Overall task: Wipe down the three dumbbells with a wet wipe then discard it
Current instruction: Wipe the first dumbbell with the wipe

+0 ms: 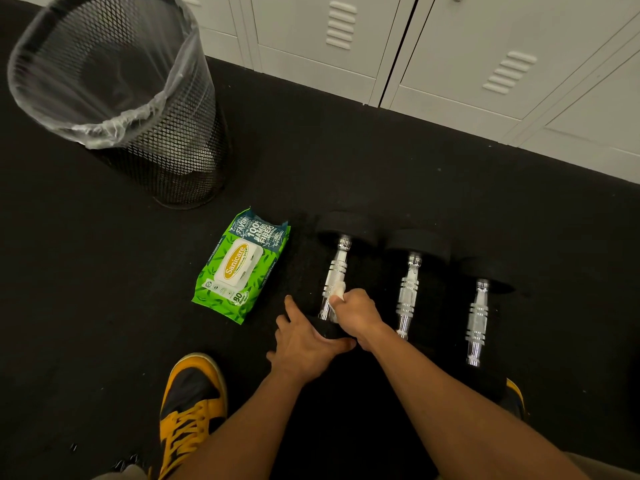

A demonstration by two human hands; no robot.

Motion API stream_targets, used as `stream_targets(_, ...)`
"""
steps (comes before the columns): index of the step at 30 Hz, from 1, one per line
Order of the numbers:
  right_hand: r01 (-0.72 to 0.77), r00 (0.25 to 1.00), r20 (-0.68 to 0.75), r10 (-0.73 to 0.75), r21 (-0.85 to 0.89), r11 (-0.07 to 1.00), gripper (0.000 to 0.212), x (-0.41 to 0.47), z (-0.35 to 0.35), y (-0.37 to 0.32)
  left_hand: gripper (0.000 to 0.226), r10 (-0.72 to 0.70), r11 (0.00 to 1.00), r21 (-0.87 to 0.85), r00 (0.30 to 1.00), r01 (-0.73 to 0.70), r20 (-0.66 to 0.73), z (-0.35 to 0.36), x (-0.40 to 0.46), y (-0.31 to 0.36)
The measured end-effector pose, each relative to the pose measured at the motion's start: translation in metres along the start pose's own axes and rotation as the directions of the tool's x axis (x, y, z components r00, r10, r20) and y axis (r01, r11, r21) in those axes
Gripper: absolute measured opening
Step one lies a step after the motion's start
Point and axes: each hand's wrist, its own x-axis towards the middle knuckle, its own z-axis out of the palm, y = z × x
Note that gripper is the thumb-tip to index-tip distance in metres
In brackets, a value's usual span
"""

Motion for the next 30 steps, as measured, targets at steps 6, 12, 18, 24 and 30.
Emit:
stream_targets(6,0.008,0.999,-0.039,-0.01,-0.04,0.999,0.024,-0.009,0.001,-0.002,0.157,-0.011,1.0,0.007,1.0,0.011,0.019,-0.001,0.0,0.001)
stream_targets(12,0.058,0.996,-0.061,-0.061,-0.055,0.997,0.023,-0.019,-0.005,-0.003,0.155,-0.008,1.0,0.007,1.0,0.008,0.018,-0.001,-0.001,0.001)
stream_targets(18,0.114,0.988,-0.094,-0.121,-0.068,0.991,0.035,-0.036,-0.011,-0.006,0.153,0.003,1.0,0.019,1.0,-0.003,-0.003,-0.001,-0.003,0.001)
stream_targets(24,0.14,0.971,-0.201,-0.132,0.024,0.99,0.04,-0.05,-0.003,-0.001,0.148,-0.004,1.0,0.009,1.0,0.004,-0.008,-0.001,-0.004,0.003)
stream_targets(30,0.213,0.948,-0.265,-0.175,0.124,0.969,0.033,-0.058,-0.003,0.005,0.147,0.003,1.0,0.005,1.0,-0.003,-0.009,-0.002,-0.005,0.002)
